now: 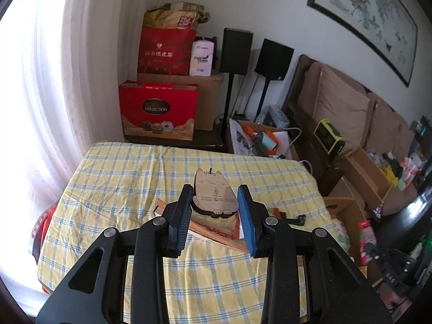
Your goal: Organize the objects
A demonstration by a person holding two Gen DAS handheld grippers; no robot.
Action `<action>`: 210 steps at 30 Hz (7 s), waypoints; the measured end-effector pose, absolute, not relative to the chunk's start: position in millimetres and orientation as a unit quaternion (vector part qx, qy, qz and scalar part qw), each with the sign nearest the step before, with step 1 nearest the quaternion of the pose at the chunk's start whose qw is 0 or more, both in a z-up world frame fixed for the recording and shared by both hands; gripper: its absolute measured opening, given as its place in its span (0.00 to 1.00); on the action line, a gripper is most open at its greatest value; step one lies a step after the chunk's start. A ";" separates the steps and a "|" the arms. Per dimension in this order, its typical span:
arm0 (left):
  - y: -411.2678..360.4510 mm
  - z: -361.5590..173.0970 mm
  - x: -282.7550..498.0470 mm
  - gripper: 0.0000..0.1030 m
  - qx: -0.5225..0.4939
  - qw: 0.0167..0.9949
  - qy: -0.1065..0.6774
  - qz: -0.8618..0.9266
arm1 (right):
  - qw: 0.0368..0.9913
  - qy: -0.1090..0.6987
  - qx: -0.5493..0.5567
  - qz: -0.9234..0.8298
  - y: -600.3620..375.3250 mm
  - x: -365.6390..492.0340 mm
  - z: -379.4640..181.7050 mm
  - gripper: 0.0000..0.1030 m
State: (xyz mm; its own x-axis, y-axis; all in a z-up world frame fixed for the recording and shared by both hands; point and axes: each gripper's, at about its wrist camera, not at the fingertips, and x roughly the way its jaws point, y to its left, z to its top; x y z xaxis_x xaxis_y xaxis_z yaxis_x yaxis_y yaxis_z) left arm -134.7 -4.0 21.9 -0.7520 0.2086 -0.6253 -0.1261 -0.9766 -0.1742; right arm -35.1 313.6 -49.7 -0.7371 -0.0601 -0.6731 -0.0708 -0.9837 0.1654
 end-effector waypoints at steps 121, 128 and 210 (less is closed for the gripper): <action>-16.0 -8.2 -175.5 0.38 -0.319 -0.001 -0.149 0.936 | 0.025 0.072 -0.376 0.923 254.8 -153.1 -56.6 0.13; 14.2 30.8 -150.6 0.38 -0.293 0.020 -0.118 0.949 | 0.051 0.050 -0.331 0.941 265.0 -125.7 -4.4 0.13; 219.7 7.8 -90.7 0.75 -0.314 0.202 -0.002 0.928 | 0.265 0.163 -0.394 0.865 477.4 17.8 -85.8 0.51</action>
State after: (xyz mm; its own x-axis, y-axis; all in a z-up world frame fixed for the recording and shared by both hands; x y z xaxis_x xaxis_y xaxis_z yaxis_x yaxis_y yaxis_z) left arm -90.7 219.7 7.8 -0.7208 0.3755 -0.5826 -0.3731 -0.9186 -0.1304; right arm 17.8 477.4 -85.8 -0.5486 0.3304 -0.7680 -0.5874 -0.8060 0.0729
